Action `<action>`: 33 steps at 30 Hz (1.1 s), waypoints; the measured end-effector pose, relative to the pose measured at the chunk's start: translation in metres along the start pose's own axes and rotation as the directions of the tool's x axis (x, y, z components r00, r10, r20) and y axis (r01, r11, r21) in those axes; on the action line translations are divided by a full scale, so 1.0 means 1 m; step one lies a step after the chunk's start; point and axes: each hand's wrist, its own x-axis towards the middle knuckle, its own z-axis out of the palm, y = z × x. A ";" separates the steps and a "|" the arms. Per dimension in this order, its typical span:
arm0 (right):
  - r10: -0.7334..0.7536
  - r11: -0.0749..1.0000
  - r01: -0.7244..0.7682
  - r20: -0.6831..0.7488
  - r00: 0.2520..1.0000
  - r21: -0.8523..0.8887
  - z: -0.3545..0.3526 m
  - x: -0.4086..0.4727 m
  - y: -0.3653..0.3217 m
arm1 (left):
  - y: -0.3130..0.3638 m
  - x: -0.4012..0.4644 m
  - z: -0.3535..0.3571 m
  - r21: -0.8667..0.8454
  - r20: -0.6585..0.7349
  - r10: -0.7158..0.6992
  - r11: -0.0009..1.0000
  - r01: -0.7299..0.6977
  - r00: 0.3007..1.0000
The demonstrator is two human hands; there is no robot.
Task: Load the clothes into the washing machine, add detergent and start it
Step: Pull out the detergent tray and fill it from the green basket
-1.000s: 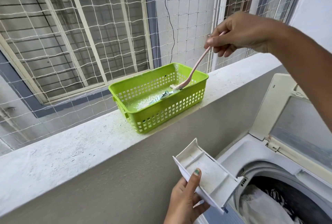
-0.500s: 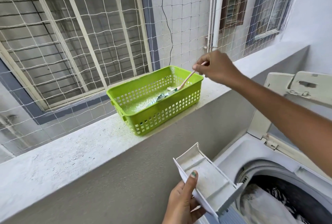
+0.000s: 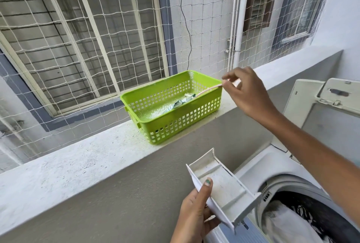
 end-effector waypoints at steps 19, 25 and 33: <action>0.529 0.323 -0.771 0.571 0.628 0.549 -0.061 -0.149 0.047 | 0.044 0.013 0.054 0.395 0.117 0.134 0.903 -0.170 0.984; 0.618 0.355 -0.700 0.406 0.673 0.619 -0.070 -0.097 0.072 | 0.092 -0.008 0.055 0.477 0.160 0.562 0.676 -0.562 0.812; 0.653 0.369 -0.705 0.371 0.660 0.606 -0.028 -0.018 0.099 | 0.202 0.002 0.031 0.845 0.176 0.892 0.080 -0.528 0.417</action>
